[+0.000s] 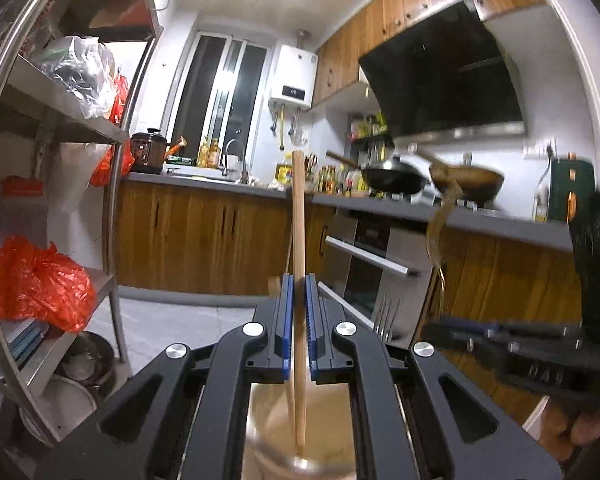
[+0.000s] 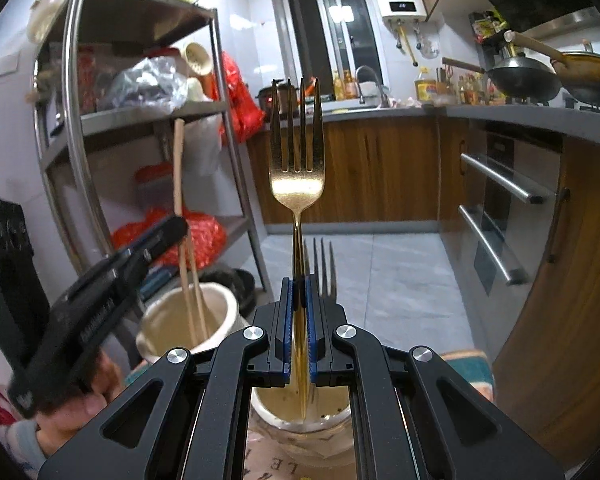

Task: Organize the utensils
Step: 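Lower the gold fork into the holder with the right tool while the left tool releases the chopstick there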

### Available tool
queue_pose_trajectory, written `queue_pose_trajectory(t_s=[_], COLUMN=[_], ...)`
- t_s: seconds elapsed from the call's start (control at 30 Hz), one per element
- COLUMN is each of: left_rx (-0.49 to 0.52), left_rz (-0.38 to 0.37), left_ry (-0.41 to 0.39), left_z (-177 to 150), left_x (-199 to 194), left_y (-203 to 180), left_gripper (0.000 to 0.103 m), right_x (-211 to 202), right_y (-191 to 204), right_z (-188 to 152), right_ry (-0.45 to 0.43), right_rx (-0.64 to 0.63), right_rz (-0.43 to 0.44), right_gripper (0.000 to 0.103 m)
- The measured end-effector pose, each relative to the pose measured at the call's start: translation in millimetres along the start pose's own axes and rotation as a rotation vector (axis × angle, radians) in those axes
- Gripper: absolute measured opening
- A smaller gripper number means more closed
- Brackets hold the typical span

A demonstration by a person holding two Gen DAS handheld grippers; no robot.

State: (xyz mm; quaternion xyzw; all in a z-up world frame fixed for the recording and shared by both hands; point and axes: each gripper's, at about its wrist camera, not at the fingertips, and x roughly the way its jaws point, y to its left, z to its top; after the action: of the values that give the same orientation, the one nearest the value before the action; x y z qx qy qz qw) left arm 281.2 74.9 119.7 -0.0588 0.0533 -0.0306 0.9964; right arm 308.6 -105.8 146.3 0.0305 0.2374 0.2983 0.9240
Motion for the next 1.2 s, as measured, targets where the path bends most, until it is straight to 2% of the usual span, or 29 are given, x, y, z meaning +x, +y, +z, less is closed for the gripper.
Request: queue_pose_trajectory(t_s=[0.37, 0.67, 1.07, 1.17, 1.2], left_rx=[-0.012, -0.068, -0.005, 0.007, 0.010], left_rz=[0.006, -0.020, 0.035, 0.043, 0.041], left_ry=[0.061, 0.083, 0.103, 0.107, 0.108], left_z=[-16.4, -19.3, -19.8, -20.3, -20.3], left_x=[-3.0, 2.0, -1.0, -1.7, -2.1], left_y=[-0.7, 7.1, 4.7, 4.8, 4.9], left_gripper=[0.006, 0.006, 0.006, 0.010, 0.015], right_x=[17.0, 20.8, 24.0, 23.8, 23.1], right_y=[5.6, 4.7, 0.5, -0.4, -0.4], right_z=[-13.8, -19.0, -20.5, -20.9, -21.3], right_ry=[0.079, 0.108, 0.113, 0.116, 0.115], right_rx=[-0.025, -0.030, -0.012, -0.007, -0.006], right_rz=[-0.009, -0.005, -0.007, -0.002, -0.001], right_gripper=[0.007, 0.007, 0.008, 0.008, 0.008])
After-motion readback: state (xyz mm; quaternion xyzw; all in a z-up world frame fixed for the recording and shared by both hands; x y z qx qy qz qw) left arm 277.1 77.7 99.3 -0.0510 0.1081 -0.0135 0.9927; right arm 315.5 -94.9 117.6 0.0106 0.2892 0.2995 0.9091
